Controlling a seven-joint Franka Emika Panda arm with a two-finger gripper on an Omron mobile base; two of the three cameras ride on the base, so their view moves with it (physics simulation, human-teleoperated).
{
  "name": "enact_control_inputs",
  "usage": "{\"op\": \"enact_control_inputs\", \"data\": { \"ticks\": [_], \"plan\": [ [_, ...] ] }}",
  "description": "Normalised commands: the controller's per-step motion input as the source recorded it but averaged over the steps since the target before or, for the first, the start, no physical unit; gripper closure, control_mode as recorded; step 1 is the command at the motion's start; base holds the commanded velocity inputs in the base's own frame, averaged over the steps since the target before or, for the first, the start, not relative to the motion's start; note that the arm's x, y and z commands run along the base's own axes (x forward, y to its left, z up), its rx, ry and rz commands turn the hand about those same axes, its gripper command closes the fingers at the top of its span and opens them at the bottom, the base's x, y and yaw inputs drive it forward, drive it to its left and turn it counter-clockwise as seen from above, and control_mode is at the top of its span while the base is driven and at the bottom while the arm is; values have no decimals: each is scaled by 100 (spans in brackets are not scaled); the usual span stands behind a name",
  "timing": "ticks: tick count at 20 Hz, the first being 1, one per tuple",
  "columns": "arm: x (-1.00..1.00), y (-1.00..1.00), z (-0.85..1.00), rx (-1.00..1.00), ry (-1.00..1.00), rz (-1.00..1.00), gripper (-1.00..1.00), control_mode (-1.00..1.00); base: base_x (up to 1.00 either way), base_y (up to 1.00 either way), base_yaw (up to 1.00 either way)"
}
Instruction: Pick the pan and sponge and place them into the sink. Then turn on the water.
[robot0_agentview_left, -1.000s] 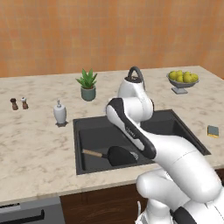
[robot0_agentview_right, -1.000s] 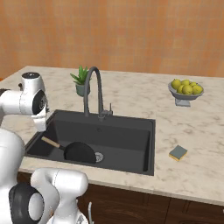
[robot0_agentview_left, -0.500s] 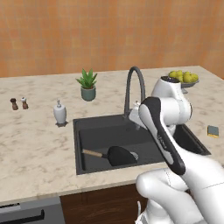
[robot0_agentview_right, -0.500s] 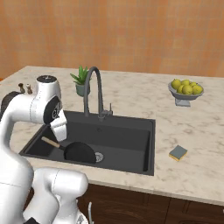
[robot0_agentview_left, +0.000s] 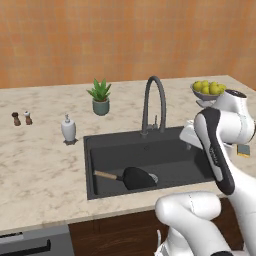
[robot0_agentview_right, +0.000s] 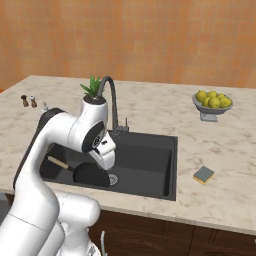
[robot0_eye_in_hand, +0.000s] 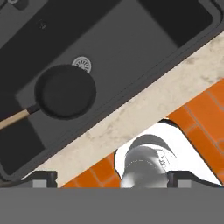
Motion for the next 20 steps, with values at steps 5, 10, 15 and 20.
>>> {"op": "enact_control_inputs", "data": {
  "ticks": [5,10,15,20],
  "plan": [
    [4,-100,0,0,0,16,-100,-100,0,0,0],
    [16,-100,0,0,0,13,-100,-100,0,0,0],
    [26,-94,-1,0,0,7,-100,-100,0,0,0],
    [40,-73,-12,-3,0,0,-100,-100,0,0,0]
  ]
}}
